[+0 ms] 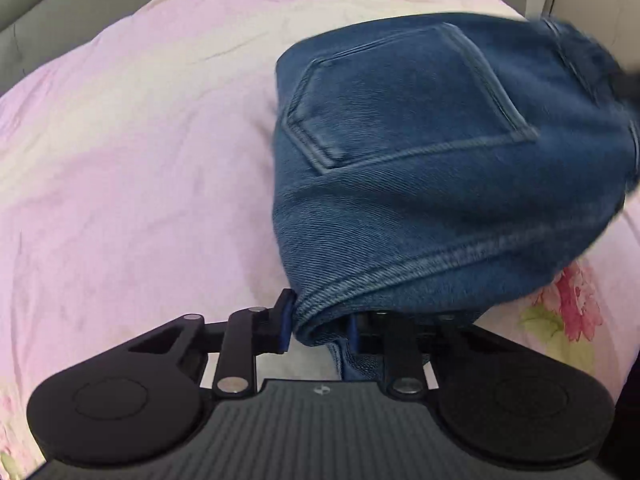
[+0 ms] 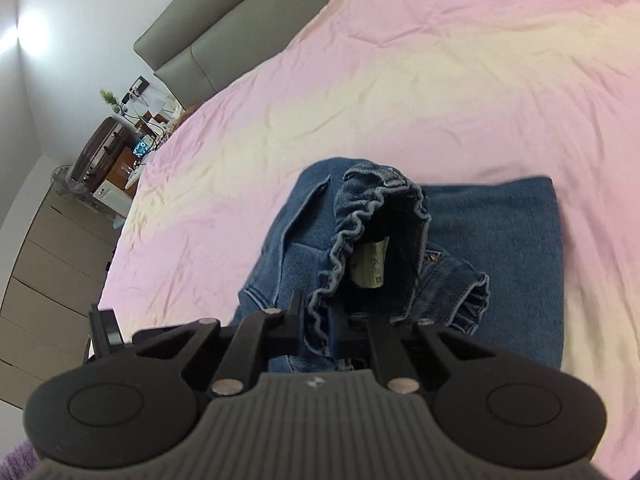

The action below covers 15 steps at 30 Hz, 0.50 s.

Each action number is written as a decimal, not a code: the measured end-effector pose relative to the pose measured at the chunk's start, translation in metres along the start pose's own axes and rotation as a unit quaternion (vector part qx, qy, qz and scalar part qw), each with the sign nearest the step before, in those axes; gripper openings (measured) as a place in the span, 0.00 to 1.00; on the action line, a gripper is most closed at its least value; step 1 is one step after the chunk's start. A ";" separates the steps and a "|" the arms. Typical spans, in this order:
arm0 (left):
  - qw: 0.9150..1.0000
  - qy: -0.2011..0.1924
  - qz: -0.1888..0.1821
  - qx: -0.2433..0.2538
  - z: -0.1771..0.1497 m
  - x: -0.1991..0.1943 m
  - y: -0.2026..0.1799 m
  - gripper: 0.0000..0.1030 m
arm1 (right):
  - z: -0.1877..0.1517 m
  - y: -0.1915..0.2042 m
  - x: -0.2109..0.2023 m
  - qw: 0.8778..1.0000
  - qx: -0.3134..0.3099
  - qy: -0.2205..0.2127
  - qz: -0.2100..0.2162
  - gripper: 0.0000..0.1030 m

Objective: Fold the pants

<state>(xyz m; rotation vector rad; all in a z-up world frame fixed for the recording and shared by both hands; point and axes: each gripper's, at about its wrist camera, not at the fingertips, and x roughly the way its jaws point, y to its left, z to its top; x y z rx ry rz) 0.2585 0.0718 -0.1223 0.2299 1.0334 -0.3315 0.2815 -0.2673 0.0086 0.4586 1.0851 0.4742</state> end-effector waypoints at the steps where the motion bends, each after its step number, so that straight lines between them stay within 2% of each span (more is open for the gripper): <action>1: 1.000 0.004 0.000 -0.004 -0.001 0.001 0.001 0.26 | -0.010 -0.009 0.003 1.000 0.011 0.006 -0.003 0.04; 5: 1.000 0.016 0.021 -0.008 -0.002 0.005 -0.003 0.24 | -0.041 -0.031 0.017 0.998 0.059 0.006 0.010 0.03; 9: 0.999 0.025 0.027 -0.011 -0.001 0.005 -0.006 0.24 | -0.068 -0.036 0.045 0.998 0.052 0.027 -0.003 0.03; 12: 0.999 0.032 0.014 0.014 -0.002 -0.005 -0.009 0.25 | -0.083 -0.049 0.070 0.998 0.047 0.040 -0.029 0.02; 15: 0.999 0.032 0.011 0.042 -0.002 -0.028 -0.015 0.28 | -0.081 -0.066 0.075 0.995 0.091 0.036 -0.007 0.03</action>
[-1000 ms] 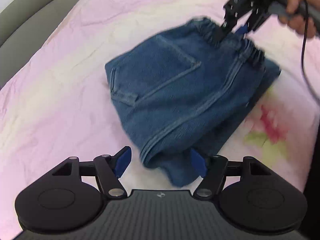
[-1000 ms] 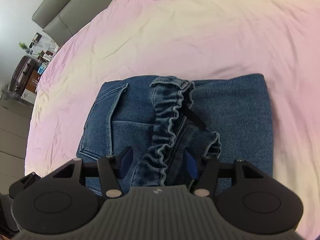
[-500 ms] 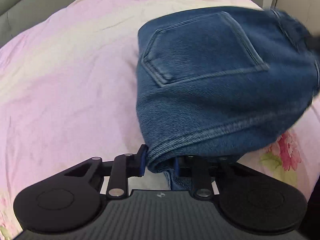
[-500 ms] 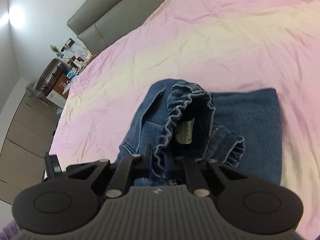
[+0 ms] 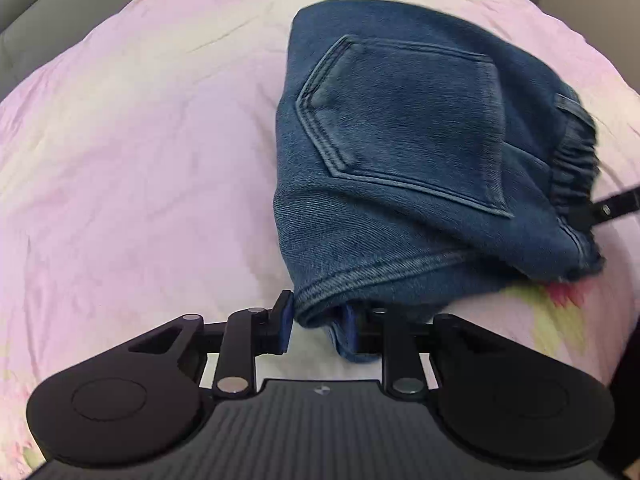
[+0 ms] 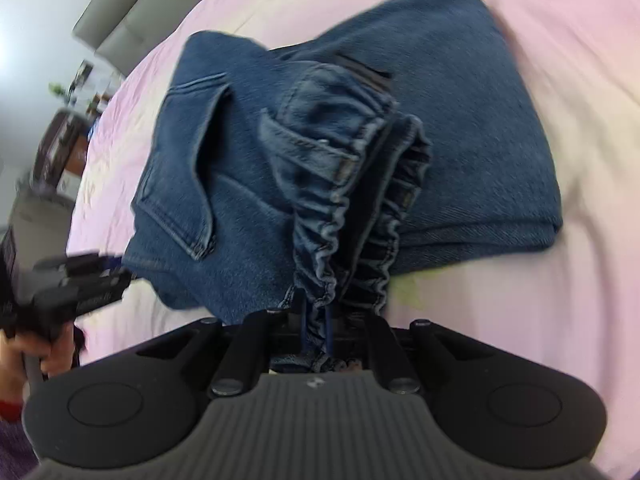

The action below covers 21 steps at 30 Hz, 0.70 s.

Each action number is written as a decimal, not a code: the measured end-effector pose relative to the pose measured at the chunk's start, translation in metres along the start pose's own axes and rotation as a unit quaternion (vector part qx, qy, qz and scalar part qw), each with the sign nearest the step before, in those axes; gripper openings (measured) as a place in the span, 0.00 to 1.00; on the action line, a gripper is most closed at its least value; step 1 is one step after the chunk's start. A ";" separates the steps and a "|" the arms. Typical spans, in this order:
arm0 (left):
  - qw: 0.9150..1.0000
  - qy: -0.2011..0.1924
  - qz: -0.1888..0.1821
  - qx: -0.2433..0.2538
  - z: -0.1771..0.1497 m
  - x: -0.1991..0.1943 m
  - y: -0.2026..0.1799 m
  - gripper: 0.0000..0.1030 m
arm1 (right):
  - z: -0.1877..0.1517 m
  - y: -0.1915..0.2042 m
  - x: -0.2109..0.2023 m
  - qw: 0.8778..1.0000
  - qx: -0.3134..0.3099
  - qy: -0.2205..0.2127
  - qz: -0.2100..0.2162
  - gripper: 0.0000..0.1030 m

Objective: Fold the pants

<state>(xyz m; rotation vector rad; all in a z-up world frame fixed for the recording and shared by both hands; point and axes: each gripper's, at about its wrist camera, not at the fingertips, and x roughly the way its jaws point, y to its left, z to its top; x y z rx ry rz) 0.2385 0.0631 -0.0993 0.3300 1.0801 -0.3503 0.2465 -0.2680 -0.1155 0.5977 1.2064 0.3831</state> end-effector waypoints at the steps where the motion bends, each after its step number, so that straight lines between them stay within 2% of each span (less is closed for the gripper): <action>1: 1.000 -0.004 -0.002 0.007 -0.001 -0.010 -0.001 0.28 | 0.001 0.000 -0.002 1.000 -0.003 -0.004 0.004 0.03; 3: 1.000 -0.015 -0.018 0.014 -0.003 -0.025 -0.003 0.29 | 0.003 0.005 -0.008 1.000 -0.022 -0.013 0.006 0.05; 5: 0.999 -0.028 -0.028 0.013 -0.002 -0.038 -0.007 0.32 | 0.004 0.011 -0.014 0.999 -0.036 -0.022 -0.003 0.22; 7: 0.999 -0.042 -0.019 0.002 -0.001 -0.046 -0.013 0.53 | 0.006 0.016 -0.023 0.998 -0.052 -0.039 -0.007 0.34; 10: 0.998 -0.048 -0.014 -0.044 0.005 -0.039 -0.017 0.57 | 0.009 0.018 -0.036 0.997 -0.053 -0.064 -0.001 0.48; 12: 0.995 -0.035 -0.019 -0.094 0.011 -0.024 -0.009 0.57 | 0.010 0.013 -0.044 0.996 -0.042 -0.080 0.008 0.50; 15: 0.985 -0.010 -0.027 -0.171 0.015 -0.003 0.009 0.56 | 0.013 0.004 -0.051 0.995 -0.016 -0.095 0.020 0.58; 16: 0.982 -0.003 -0.036 -0.187 0.015 0.001 0.012 0.49 | 0.016 0.001 -0.051 0.995 -0.006 -0.098 0.022 0.64; 17: 0.980 0.008 -0.040 -0.196 0.015 0.005 0.015 0.48 | 0.019 -0.001 -0.050 0.995 0.003 -0.100 0.025 0.66; 18: 0.981 0.020 -0.027 -0.192 0.016 0.008 0.014 0.41 | 0.022 -0.003 -0.047 0.995 0.011 -0.100 0.028 0.66; 21: 0.983 0.054 -0.006 -0.175 0.013 0.016 0.014 0.31 | 0.030 -0.010 -0.037 0.994 0.043 -0.096 0.044 0.66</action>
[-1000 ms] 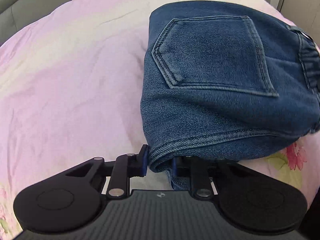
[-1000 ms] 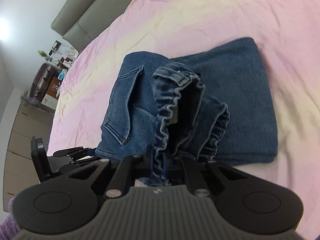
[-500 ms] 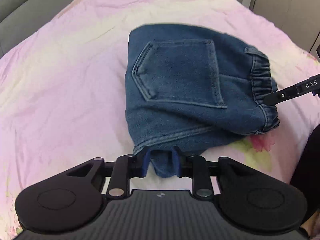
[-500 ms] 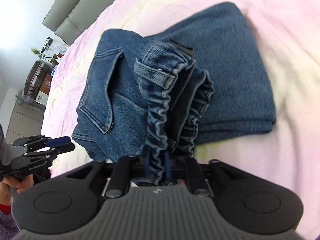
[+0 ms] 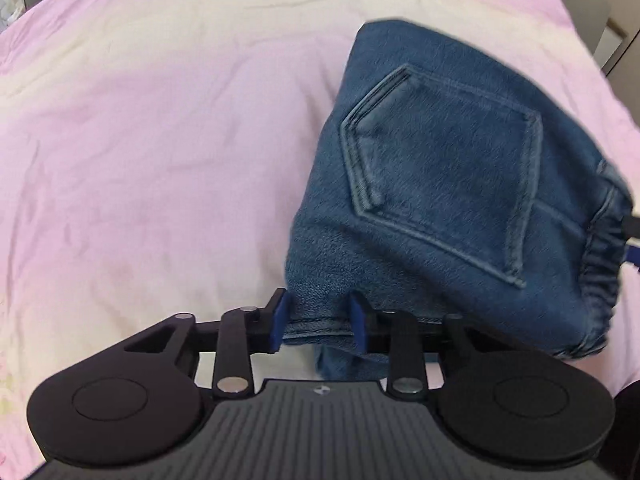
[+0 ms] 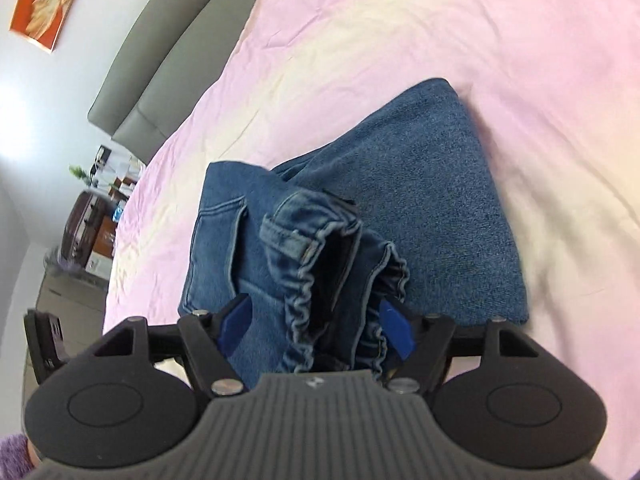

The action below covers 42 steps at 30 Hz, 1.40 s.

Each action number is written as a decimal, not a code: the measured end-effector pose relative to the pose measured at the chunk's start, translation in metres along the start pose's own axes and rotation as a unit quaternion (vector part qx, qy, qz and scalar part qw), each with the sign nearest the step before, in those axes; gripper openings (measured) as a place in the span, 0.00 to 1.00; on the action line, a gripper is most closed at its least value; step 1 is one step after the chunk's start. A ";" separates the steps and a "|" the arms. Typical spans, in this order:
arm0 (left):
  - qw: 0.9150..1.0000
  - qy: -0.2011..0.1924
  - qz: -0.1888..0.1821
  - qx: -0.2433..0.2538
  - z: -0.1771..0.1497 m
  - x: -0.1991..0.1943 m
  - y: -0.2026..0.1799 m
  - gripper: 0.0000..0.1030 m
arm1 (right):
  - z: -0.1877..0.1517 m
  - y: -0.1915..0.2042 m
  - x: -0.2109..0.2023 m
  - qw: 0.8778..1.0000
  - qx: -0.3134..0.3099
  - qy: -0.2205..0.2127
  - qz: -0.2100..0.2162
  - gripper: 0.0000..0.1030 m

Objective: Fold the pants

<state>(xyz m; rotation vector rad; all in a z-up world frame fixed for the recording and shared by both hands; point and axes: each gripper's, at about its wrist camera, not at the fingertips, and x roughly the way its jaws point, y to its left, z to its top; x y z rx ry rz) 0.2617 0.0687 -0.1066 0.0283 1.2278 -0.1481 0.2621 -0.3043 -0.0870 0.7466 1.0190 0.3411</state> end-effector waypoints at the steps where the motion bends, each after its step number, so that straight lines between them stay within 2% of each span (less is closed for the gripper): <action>1: 1.000 0.011 0.007 -0.001 -0.002 0.004 0.004 0.30 | 0.002 -0.003 0.003 1.000 0.015 0.001 0.007 0.66; 9: 1.000 0.019 0.001 0.014 -0.009 0.019 0.007 0.30 | 0.014 -0.025 0.030 0.995 0.087 0.006 0.050 0.67; 11: 1.000 0.020 -0.007 0.002 -0.010 0.019 0.011 0.30 | 0.016 -0.023 0.035 0.994 0.097 0.006 0.051 0.62; 12: 1.000 0.020 -0.007 0.000 -0.010 0.020 0.014 0.30 | 0.017 -0.021 0.036 0.994 0.097 0.005 0.050 0.44; 13: 1.000 0.019 -0.006 0.001 -0.011 0.020 0.013 0.30 | 0.017 -0.015 0.034 0.995 0.091 0.002 0.045 0.38; 16: 1.000 0.014 0.003 0.014 -0.011 0.019 0.010 0.30 | 0.022 0.011 0.021 0.999 0.040 -0.002 0.032 0.29; 19: 1.000 0.011 0.001 0.006 -0.013 0.017 0.009 0.30 | 0.034 0.044 0.008 0.999 0.000 -0.004 0.039 0.26; 21: 1.000 0.005 -0.003 0.004 -0.013 0.009 0.008 0.28 | 0.047 0.078 0.000 0.998 -0.047 -0.004 0.038 0.26; 24: 0.999 -0.015 -0.028 -0.010 -0.010 -0.012 0.009 0.21 | 0.070 0.121 -0.007 0.995 -0.096 -0.007 0.035 0.25; 28: 0.995 -0.050 -0.076 -0.037 -0.003 -0.042 0.014 0.21 | 0.101 0.160 -0.027 0.989 -0.140 -0.024 0.031 0.25; 30: 0.993 -0.062 -0.094 -0.042 0.002 -0.051 0.014 0.21 | 0.117 0.167 -0.036 0.989 -0.142 -0.031 0.029 0.25; 34: 0.992 -0.073 -0.105 -0.020 0.010 -0.050 -0.003 0.21 | 0.137 0.144 -0.044 0.991 -0.126 -0.034 -0.013 0.25; 38: 0.993 -0.059 -0.104 -0.003 0.011 -0.029 -0.019 0.21 | 0.136 0.076 -0.041 0.998 -0.052 -0.020 -0.041 0.24; 42: 0.994 -0.035 -0.106 0.017 0.005 -0.009 -0.026 0.21 | 0.135 0.013 -0.036 0.997 0.004 -0.017 -0.078 0.23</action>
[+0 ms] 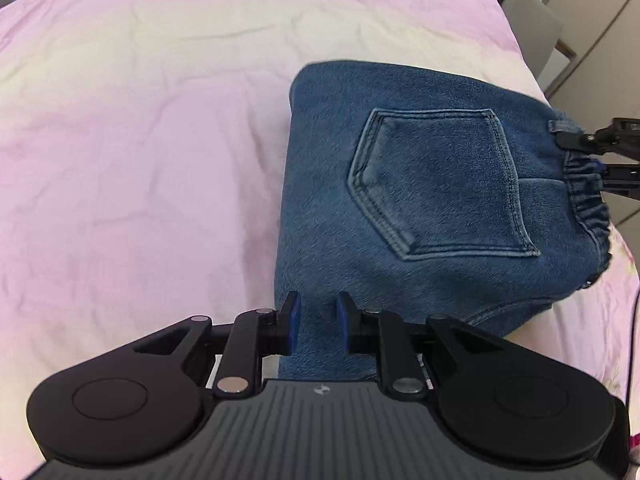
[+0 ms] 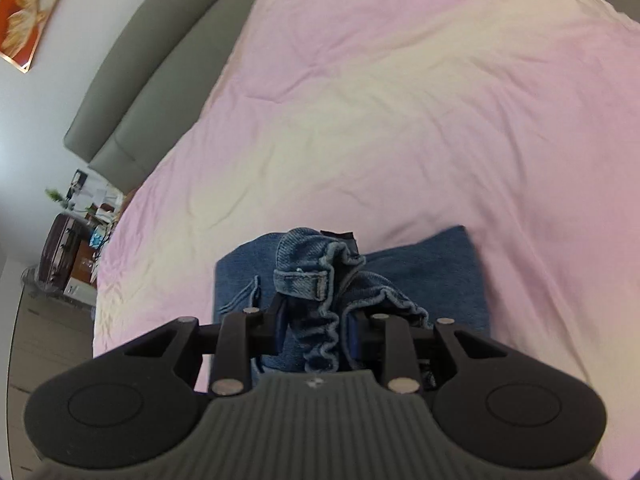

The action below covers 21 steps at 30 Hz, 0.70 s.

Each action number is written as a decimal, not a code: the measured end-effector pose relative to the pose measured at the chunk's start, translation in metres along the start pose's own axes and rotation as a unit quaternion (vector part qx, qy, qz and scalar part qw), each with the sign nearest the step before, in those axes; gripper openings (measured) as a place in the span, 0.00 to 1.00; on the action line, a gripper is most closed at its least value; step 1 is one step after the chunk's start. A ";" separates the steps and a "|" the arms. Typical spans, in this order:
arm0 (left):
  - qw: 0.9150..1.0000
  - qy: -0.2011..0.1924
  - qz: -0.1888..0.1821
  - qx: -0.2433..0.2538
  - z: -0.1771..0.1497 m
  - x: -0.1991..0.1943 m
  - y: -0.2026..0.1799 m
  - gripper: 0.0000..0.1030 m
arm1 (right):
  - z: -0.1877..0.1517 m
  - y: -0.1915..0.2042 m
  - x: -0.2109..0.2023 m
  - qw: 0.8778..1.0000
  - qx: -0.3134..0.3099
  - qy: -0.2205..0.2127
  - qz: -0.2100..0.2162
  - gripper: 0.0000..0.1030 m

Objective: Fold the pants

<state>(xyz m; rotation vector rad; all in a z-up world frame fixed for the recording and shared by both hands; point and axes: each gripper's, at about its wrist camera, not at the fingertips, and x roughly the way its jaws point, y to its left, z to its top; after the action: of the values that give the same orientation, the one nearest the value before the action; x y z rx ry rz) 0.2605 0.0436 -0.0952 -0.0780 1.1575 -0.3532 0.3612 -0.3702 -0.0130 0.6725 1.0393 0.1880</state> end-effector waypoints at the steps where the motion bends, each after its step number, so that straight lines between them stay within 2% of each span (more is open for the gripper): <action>1: 1.000 0.009 0.005 0.002 0.000 0.006 0.000 0.21 | 0.001 -0.013 0.007 1.000 0.012 0.004 -0.012 0.23; 4: 0.999 0.025 0.018 0.011 0.000 0.020 0.002 0.21 | 0.002 -0.042 0.030 0.999 0.035 0.010 -0.030 0.22; 10: 0.999 0.033 0.026 0.022 0.003 0.018 0.013 0.24 | 0.009 -0.041 0.061 0.998 -0.001 0.013 -0.059 0.22; 12: 0.999 0.033 0.032 0.023 0.002 0.011 0.009 0.25 | 0.011 -0.035 0.056 0.998 -0.020 0.018 -0.060 0.24; 15: 0.998 0.026 0.038 0.033 0.005 0.009 0.007 0.27 | 0.008 -0.020 0.039 0.996 -0.057 0.018 -0.065 0.40; 16: 0.998 0.022 0.039 0.035 0.004 0.005 0.006 0.27 | 0.004 -0.014 0.032 0.994 -0.077 0.018 -0.070 0.43; 18: 0.998 0.014 0.038 0.040 0.000 -0.004 0.004 0.27 | -0.007 -0.003 0.014 0.987 -0.126 0.007 -0.094 0.45; 21: 0.998 0.009 0.034 0.048 -0.003 -0.009 -0.012 0.27 | -0.030 0.019 -0.013 0.974 -0.203 -0.012 -0.104 0.44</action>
<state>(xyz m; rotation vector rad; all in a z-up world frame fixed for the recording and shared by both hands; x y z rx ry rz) 0.2520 0.0355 -0.0853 0.0488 1.1570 -0.3494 0.3323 -0.3488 -0.0017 0.1943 1.0015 0.2021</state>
